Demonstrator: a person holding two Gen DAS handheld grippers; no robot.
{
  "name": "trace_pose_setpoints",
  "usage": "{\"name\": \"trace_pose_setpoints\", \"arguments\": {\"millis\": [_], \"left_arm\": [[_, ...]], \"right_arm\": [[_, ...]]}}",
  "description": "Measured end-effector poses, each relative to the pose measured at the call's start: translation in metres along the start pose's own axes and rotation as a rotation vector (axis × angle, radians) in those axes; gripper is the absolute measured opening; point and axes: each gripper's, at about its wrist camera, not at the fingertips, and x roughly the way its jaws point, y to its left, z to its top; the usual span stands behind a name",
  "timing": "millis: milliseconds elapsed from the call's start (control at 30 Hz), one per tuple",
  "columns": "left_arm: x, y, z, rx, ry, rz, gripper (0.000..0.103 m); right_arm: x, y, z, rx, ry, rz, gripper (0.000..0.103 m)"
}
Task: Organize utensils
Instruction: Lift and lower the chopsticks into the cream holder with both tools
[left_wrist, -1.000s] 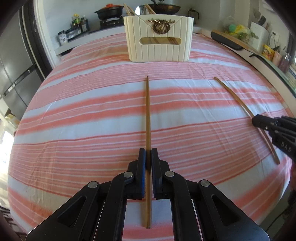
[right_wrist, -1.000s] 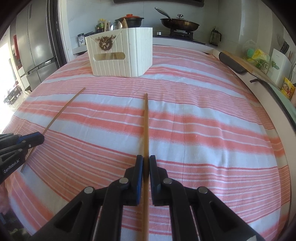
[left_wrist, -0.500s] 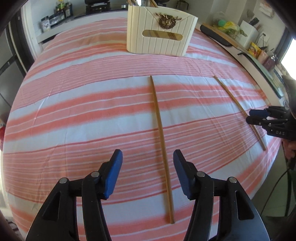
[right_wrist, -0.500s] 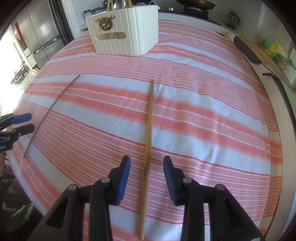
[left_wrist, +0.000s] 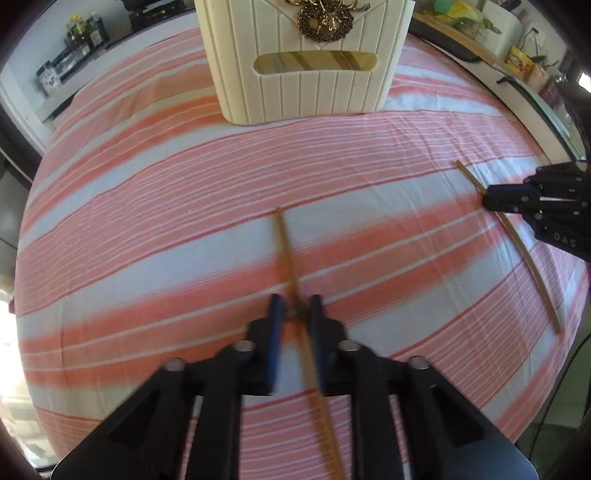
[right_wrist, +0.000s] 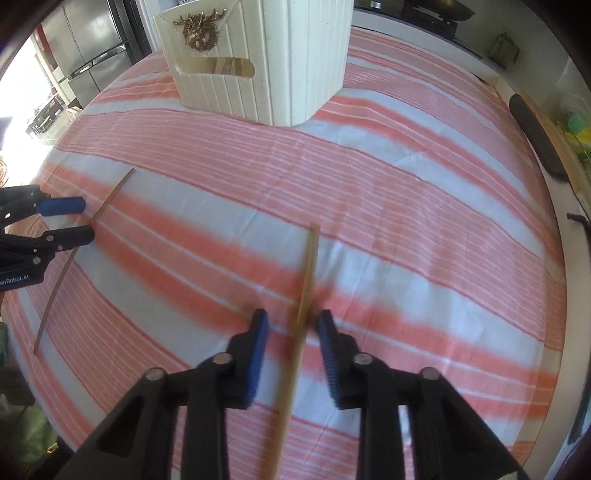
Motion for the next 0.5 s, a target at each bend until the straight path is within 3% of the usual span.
{"name": "trace_pose_setpoints", "arguments": {"millis": [167, 300, 500], "left_arm": [[-0.016, 0.007, 0.002, -0.057, -0.087, -0.017, 0.003], [-0.074, 0.015, -0.005, -0.097, -0.251, -0.033, 0.003], [-0.159, 0.015, -0.033, -0.106, -0.501, -0.044, 0.003]], "right_arm": [[-0.002, -0.004, 0.022, 0.068, -0.050, 0.031, 0.007], [-0.052, -0.010, 0.018, 0.137, -0.217, 0.092, 0.007], [-0.144, 0.006, -0.012, 0.114, -0.467, 0.106, 0.007]]}}
